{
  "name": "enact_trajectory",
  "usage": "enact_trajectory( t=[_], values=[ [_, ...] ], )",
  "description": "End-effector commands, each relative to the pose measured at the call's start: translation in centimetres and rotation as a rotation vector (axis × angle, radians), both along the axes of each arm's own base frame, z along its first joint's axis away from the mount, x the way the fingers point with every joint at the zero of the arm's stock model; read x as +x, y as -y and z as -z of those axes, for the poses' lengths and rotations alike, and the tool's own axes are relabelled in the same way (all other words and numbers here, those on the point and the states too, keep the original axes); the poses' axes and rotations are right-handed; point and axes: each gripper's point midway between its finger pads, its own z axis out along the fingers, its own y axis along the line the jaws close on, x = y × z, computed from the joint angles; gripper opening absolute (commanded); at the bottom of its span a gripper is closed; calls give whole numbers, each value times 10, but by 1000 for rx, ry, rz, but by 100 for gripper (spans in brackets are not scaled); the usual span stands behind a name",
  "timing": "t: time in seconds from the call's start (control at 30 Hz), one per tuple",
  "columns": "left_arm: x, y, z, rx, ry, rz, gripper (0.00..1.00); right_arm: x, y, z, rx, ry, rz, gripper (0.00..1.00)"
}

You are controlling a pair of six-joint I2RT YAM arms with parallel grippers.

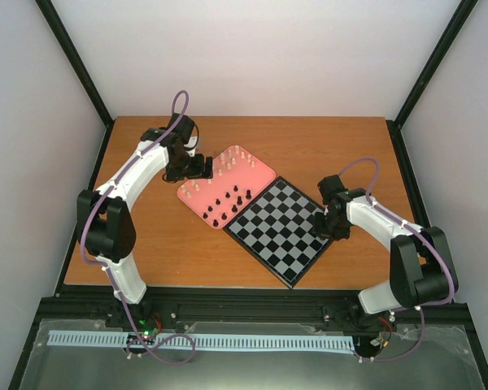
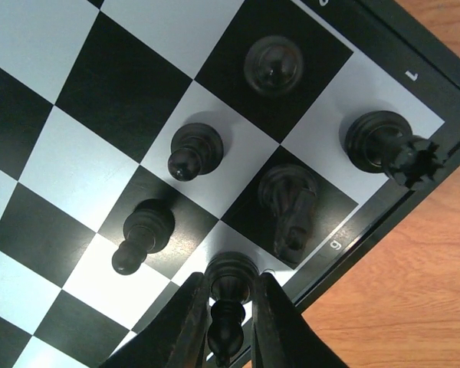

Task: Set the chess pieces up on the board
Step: Place the chess piece on the chessboard, then pick up the chess piece from the storage box.

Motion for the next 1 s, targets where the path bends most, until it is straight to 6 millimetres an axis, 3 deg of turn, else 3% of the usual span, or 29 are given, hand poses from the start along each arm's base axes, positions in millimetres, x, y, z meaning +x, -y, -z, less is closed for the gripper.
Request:
enact_trajectory(
  t=[0.0,0.17,0.37,0.53,0.7,0.87,0.97],
  values=[
    [4,0,-8,-15,24,-10,100,0,4,1,-11,4,8,18],
    [4,0,-8,-15,24,-11,100,-5,-1,-13,31,16,-7,27],
    [4,0,-9,-15,25,-11,100,-9,0,-49,35,51,-23,32],
    [4,1,-10,-21,28,-10,100,15,-14,-90,90,135,-66,44],
    [4,1,-11,-23,29,-11,100,65,-63,-117,153,217,-184,51],
    [5,-1,-15,-13,38,-13,100,117,-150,-131,206,281,-384,56],
    [5,-4,-15,3,40,-15,100,134,-191,-113,224,247,-461,57]
  ],
)
